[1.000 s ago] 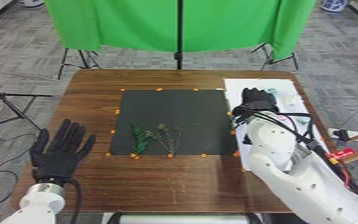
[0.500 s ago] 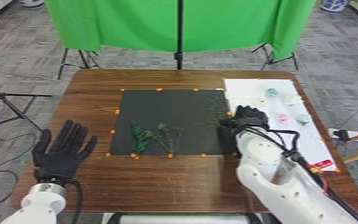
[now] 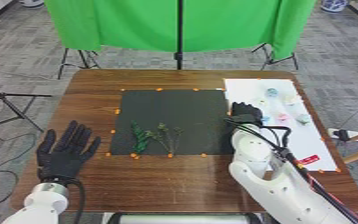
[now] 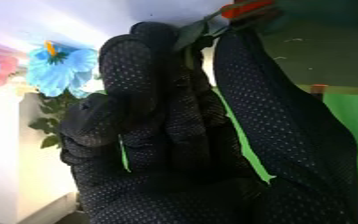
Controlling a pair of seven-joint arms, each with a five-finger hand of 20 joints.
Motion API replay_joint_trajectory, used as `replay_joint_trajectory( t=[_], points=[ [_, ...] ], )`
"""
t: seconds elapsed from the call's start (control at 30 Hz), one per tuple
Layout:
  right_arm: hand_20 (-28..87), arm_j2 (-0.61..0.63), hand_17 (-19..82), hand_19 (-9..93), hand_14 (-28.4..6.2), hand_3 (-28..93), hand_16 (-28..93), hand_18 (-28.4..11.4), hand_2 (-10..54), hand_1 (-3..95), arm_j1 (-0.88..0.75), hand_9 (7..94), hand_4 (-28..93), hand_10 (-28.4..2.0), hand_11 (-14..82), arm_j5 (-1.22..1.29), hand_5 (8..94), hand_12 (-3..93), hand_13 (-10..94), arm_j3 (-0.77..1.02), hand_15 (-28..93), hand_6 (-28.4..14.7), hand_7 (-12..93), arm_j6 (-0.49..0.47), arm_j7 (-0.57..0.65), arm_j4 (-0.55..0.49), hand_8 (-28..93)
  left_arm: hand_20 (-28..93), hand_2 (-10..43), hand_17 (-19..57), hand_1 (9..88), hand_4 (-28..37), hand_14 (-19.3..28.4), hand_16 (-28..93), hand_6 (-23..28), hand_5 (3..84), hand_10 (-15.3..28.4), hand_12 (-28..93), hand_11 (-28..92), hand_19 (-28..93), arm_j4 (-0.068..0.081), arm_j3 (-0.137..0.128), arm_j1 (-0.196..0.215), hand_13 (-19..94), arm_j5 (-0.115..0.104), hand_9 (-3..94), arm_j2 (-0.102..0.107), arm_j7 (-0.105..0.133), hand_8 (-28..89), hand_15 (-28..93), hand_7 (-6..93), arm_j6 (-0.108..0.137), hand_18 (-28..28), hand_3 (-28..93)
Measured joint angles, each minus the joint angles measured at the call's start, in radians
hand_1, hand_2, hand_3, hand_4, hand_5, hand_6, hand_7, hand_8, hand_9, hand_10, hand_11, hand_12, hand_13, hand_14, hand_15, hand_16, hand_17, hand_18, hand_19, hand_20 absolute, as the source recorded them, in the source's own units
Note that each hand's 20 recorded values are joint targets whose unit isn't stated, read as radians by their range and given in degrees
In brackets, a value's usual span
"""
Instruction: Arrange flowers
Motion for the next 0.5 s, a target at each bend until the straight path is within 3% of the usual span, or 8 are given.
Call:
replay_joint_trajectory(
  t=[0.13,0.23,0.5],
  points=[
    [39,0.004,45,92,-3.0,67,55,-24.3,-9.5,68.8,-0.004,89.1,-22,-9.0,10.2,-0.012,74.1,43.8,78,0.0,45,-0.5,39,0.053,-0.009,0.012,20,19,9.5,-4.4,26.6,-28.3,15.3,-5,7.2,48.0,15.1,13,27,38,0.0,0.0,0.0,33,0.0,40.3,0.001,-0.001,-10,48,18.3,0.001,14.8,77],
    [40,0.016,45,91,-3.1,71,59,-25.5,-9.5,65.2,-0.02,89.8,-14,-11.1,10.6,-0.017,79.3,47.0,78,0.0,44,-0.5,39,0.129,-0.016,0.018,21,19,9.3,-4.4,26.8,-28.3,15.2,-5,7.2,48.0,15.2,13,27,38,0.0,0.0,0.0,33,0.0,40.7,0.001,-0.001,-10,48,18.6,0.001,14.8,77],
    [41,0.083,44,88,-5.2,78,61,-26.3,-9.5,60.5,-0.073,90.5,-9,-12.3,11.5,-0.049,82.3,49.2,77,0.006,47,-0.5,38,0.277,-0.038,0.003,23,19,7.7,-4.4,28.0,-28.3,15.3,-5,7.1,48.1,15.2,13,28,38,0.0,0.0,0.0,33,-0.002,41.3,0.001,0.001,-10,49,18.9,0.001,14.8,77]
  ],
)
